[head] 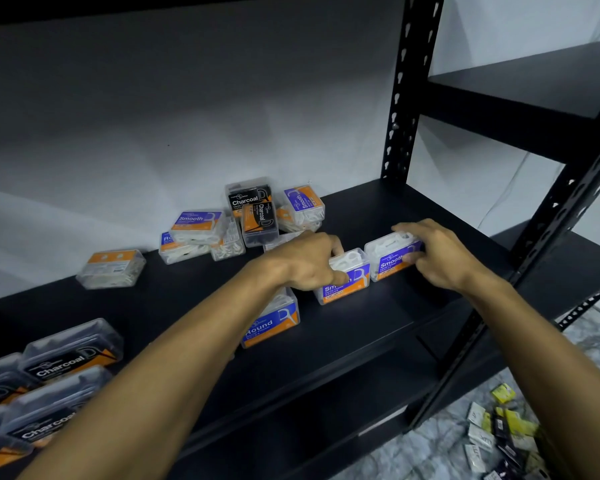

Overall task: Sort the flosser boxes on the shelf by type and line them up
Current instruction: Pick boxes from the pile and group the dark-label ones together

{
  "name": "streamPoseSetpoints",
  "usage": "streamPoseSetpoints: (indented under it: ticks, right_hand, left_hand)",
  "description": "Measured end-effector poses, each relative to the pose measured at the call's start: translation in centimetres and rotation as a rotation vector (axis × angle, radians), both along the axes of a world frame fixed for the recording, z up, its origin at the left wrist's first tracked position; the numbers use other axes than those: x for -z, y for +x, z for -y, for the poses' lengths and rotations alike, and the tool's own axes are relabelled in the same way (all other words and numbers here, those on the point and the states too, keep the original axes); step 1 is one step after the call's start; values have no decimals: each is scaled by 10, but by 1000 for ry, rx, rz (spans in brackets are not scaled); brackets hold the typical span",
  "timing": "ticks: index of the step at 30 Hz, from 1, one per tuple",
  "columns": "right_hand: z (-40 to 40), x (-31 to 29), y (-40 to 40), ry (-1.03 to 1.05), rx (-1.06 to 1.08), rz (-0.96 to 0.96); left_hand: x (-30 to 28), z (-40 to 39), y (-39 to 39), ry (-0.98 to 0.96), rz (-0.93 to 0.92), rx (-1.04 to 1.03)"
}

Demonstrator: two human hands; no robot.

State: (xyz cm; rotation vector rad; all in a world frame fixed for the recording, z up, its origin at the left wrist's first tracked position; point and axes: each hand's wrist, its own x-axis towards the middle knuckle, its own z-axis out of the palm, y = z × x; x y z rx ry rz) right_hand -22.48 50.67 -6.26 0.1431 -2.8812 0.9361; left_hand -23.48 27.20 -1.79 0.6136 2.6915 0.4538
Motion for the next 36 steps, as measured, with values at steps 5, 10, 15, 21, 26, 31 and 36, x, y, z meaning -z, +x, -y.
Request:
streamPoseSetpoints:
  ticks: [5,10,15,21,26,31,36]
  right_hand:
    - [0,-2,0,6,4,28]
    - [0,-5,2,45,8,90]
    - [4,-13,2,84,-2,119]
    - [17,-40,-1,141,-63,41]
    - [52,-58,-11,117,-124,-139]
    - [93,-63,-33,111,-166,-128]
    - [116,-62,-50,213,-168,-62]
  left_hand:
    - [0,-1,-1,-5,-2,5]
    - [1,0,-3,-83,-43,6]
    - [-4,7,-1,-51,-44,-29]
    - [-9,56,0,115,-218,-250]
    - [-15,100,-6,47,-416,-435]
    - [-15,108,-23,-81,-410,-562]
    - [-11,89,-43,-137,-375,-545]
